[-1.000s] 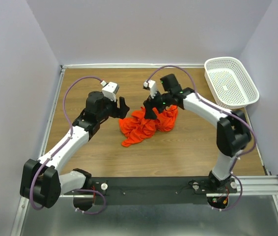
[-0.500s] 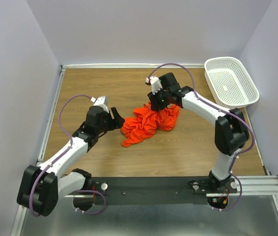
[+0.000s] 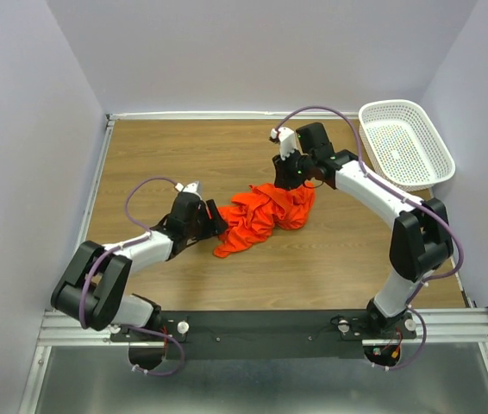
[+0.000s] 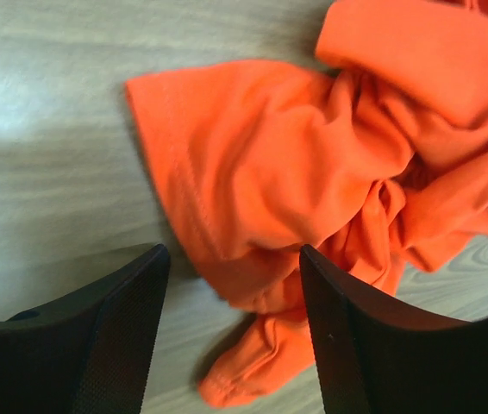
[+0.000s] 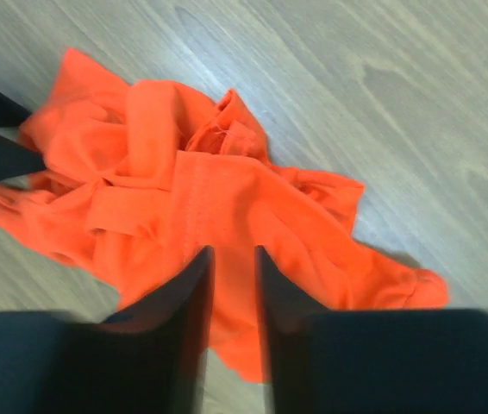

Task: Fold and stack the t-shirts
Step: Flatten the tshirt out

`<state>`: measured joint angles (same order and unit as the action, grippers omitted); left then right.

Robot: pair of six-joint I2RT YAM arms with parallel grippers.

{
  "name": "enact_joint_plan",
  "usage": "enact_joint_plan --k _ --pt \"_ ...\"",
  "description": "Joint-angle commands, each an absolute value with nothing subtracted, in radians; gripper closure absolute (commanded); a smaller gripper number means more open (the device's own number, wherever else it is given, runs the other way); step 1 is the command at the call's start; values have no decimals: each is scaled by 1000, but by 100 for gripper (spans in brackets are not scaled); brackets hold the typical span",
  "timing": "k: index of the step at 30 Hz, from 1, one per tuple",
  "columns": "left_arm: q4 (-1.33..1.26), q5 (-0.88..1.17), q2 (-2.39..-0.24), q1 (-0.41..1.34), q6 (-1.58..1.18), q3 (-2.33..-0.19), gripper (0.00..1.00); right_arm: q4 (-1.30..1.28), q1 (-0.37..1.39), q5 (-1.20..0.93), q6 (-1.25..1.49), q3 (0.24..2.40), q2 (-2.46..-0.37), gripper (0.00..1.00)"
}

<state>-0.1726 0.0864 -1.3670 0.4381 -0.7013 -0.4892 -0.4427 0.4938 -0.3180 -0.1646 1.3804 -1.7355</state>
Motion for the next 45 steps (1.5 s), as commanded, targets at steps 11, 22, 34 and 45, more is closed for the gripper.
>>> enact_joint_plan --k 11,22,34,45 --pt "-250 103 -1436 462 -684 -543 58 -439 492 -451 -127 1381 -1818 40" --pt "-120 17 -1293 462 -634 -601 76 -436 502 -315 -153 1402 -1723 99" --pt "165 -356 -816 456 -497 -909 100 -509 443 -279 -213 1560 -1401 100" --pt "193 -492 -647 454 -379 -1104 100 -518 440 -275 -233 1683 -1249 99"
